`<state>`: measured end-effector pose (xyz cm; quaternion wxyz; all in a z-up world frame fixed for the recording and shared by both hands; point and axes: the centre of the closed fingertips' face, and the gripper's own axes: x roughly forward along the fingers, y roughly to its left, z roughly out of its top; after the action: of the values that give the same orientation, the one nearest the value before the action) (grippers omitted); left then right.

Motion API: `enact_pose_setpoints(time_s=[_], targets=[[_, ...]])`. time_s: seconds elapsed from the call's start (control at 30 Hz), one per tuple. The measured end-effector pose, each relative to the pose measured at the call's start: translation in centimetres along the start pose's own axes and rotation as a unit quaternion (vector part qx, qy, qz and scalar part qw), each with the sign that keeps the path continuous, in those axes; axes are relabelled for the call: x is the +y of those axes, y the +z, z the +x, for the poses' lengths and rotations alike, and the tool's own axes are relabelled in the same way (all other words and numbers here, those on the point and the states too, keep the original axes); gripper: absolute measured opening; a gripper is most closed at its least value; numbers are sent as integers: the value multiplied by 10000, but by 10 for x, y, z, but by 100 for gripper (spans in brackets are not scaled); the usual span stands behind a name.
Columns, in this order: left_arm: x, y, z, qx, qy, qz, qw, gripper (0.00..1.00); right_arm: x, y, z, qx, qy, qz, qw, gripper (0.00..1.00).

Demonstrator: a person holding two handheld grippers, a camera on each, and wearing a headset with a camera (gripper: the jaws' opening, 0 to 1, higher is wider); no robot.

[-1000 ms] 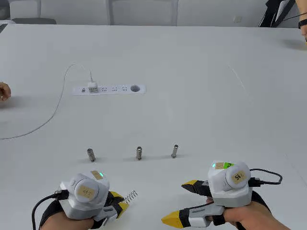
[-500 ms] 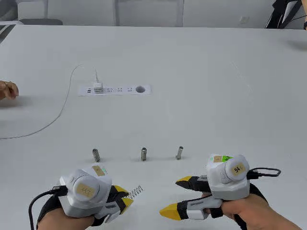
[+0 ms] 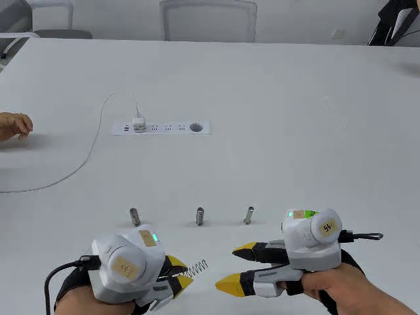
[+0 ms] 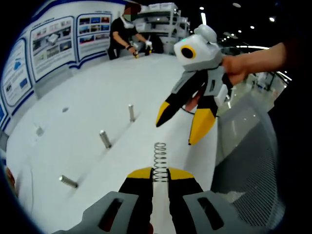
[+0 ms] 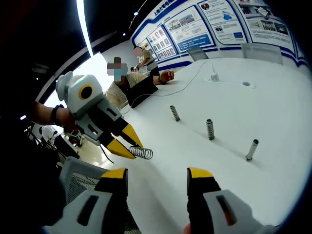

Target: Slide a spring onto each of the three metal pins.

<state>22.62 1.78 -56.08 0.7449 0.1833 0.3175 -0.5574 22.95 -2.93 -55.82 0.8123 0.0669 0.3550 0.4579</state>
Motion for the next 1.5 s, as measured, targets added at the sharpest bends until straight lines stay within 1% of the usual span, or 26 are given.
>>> enact_pose_setpoints(time_s=[0.07, 0.27, 0.33, 0.43, 0.53, 0.7, 0.9, 1.1, 1.2, 1.5], targets=[[-2, 3, 1, -43, -20, -7, 10000, 10, 2, 2, 1, -22, 50, 31, 10000, 47], [-11, 11, 3, -111, -95, 116, 9998, 10, 8, 5, 2, -90, 224, 95, 9997, 41], [-12, 12, 4, -125, -116, 137, 9998, 10, 9, 5, 3, -102, 272, 117, 9995, 39], [-15, 15, 4, -162, -146, 180, 9996, 10, 13, 2, 3, -37, 358, 110, 9993, 36], [-17, 17, 5, -172, -168, 229, 9994, 10, 19, 3, 4, -105, 518, 223, 9984, 31], [-20, 19, 5, -185, -195, 276, 9993, 10, 24, 5, 4, -133, 643, 317, 9973, 27], [-23, 20, 6, -177, -233, 302, 9991, 10, 29, 8, 4, -206, 770, 465, 9957, 23], [-24, 18, 6, -154, -251, 328, 9990, 10, 29, 8, 2, -173, 834, 560, 9948, 17], [-24, 18, 7, -153, -259, 345, 9989, 10, 29, 8, 2, -157, 858, 569, 9946, 15], [-24, 20, 8, -166, -285, 380, 9987, 10, 31, 9, 2, -98, 920, 553, 9942, 13]])
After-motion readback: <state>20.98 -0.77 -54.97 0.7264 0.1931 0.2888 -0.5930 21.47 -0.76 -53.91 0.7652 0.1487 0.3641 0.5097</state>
